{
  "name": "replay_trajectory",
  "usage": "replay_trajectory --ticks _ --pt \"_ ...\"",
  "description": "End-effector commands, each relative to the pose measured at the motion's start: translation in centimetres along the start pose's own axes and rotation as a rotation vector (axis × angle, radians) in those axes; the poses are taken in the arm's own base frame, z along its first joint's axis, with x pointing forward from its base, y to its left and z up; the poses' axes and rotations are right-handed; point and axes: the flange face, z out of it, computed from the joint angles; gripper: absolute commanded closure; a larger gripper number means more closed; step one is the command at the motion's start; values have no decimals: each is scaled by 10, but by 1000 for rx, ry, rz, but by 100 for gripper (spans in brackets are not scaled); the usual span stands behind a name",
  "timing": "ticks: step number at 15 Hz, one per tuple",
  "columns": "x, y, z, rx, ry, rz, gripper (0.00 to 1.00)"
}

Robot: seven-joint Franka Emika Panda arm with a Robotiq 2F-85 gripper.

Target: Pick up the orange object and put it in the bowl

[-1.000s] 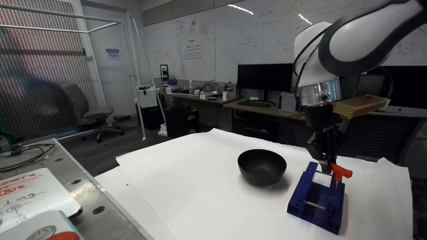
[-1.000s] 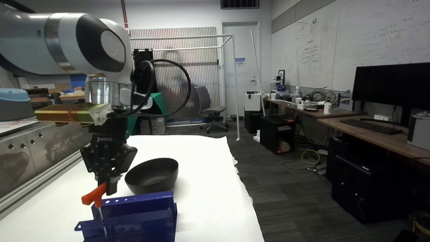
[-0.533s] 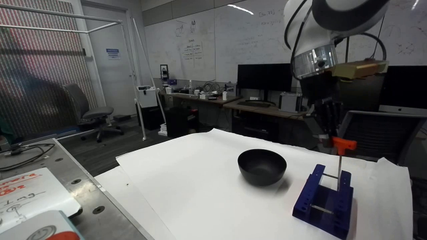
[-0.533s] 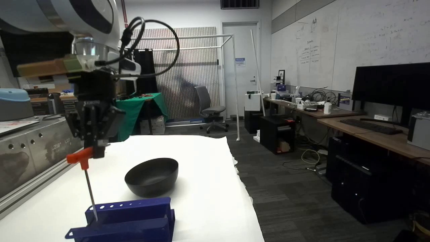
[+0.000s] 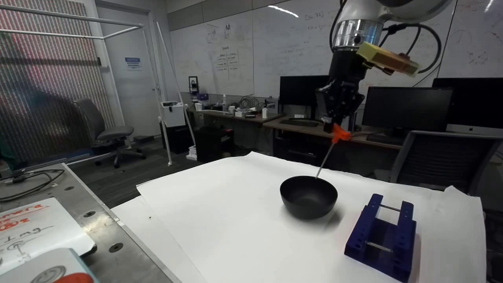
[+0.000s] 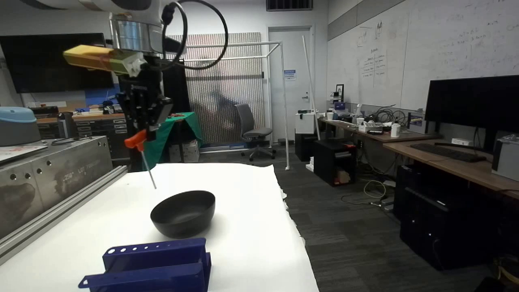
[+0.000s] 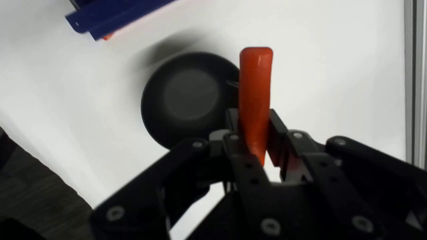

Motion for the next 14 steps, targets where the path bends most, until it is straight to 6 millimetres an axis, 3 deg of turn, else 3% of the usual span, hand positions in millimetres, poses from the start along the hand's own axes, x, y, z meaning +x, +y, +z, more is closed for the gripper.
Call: replay_trajectory --ticks 1,4,7,9,14 --pt "28 17 22 96 163 70 94" --pt "45 32 51 146 304 126 94" --pt "45 41 98 179 346 160 93" --pt "43 45 115 191 321 172 93" --pt "35 45 104 247 324 182 93"
